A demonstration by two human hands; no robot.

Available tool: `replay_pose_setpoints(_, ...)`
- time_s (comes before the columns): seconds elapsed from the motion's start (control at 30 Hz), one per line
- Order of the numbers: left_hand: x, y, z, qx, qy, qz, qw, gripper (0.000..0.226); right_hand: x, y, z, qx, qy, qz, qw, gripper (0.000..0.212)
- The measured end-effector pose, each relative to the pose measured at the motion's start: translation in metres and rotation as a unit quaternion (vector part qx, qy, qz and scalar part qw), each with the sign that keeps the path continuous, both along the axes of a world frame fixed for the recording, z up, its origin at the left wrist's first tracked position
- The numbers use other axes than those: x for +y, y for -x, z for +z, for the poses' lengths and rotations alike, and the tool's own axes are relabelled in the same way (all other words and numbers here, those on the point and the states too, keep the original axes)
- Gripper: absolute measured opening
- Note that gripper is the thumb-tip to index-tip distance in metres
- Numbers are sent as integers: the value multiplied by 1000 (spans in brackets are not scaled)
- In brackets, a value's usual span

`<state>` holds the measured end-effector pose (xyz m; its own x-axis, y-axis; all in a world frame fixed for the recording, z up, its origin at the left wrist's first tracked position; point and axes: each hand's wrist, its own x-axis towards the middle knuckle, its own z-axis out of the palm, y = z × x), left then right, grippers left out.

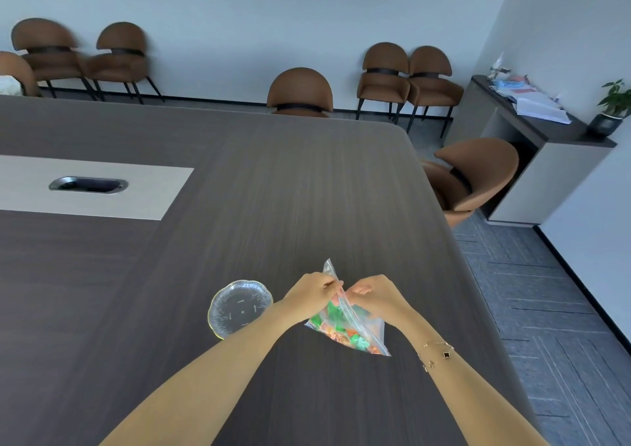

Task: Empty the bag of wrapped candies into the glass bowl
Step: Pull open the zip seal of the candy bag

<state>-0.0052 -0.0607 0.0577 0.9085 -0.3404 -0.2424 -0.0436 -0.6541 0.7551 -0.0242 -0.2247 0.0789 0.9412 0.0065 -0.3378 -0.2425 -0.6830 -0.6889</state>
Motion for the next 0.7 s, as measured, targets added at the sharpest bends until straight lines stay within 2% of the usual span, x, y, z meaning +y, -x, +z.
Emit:
replay_pose_setpoints(0.13, 1, 1, -2, -4, -18, -10, 1000, 34, 2, 0, -3, -18, 55, 21, 998, 21)
replay_pose_setpoints(0.33, 1, 2, 2, -33, -65, -14, 997, 28, 5, -3, -1, -56, 121, -16, 991, 14)
replay_pose_setpoints(0.43, 9, 5, 1, -27, -87, -24, 996, 28, -6, -10, 2, -72, 110, -49, 990, 13)
replay_pose_setpoints(0.53, 14, 7, -1, -34, -92, -16, 995, 28, -7, -11, 1, -41, 151, 32, 987, 31)
replay_pose_setpoints(0.6, 13, 8, 0, -40, -104, -25, 994, 29, 0, -7, -4, 7, 142, 80, 987, 44)
replay_pose_setpoints(0.7, 13, 9, 6, -51, -140, -50, 988, 32, 9, -4, -14, 13, 160, 107, 981, 37)
